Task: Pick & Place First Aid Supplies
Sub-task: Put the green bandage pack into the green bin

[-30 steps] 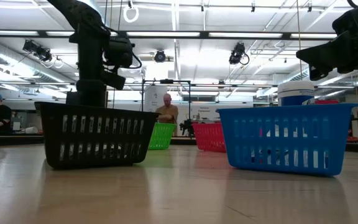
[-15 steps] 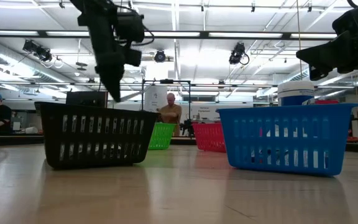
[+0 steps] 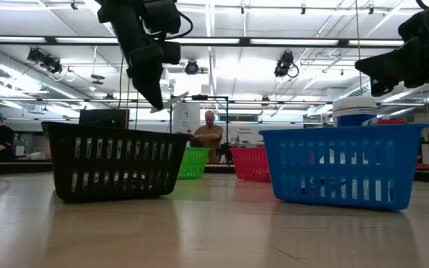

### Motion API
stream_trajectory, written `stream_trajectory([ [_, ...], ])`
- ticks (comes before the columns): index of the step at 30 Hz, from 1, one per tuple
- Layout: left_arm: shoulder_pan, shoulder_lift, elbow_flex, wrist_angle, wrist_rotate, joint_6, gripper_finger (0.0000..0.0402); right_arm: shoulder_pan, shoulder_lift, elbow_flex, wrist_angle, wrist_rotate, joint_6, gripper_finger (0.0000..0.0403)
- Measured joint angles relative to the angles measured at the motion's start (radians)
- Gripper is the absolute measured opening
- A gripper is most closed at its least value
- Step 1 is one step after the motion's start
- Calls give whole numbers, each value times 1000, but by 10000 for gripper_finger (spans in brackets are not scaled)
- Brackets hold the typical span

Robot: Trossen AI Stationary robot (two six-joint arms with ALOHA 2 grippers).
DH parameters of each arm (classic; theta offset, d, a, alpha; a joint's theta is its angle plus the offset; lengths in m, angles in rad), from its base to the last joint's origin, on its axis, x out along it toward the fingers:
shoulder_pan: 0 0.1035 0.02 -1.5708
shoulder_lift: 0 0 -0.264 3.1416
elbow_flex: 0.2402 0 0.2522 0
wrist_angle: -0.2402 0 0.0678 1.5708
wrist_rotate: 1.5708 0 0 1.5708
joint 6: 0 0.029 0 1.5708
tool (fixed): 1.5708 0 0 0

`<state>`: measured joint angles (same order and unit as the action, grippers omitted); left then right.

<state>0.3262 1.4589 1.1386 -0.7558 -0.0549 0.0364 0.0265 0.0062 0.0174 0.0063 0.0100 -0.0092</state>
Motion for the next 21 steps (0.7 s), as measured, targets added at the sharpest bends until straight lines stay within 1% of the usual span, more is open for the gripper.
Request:
stream_trajectory([
  [7,-45,34,-1,21,1,-23,96,0,0,0,0,0,0,13],
  [17,-45,113,-1,24,18,-132,96,0,0,0,0,0,0,13],
  [21,-43,134,-1,19,28,-138,96,0,0,0,0,0,0,13],
])
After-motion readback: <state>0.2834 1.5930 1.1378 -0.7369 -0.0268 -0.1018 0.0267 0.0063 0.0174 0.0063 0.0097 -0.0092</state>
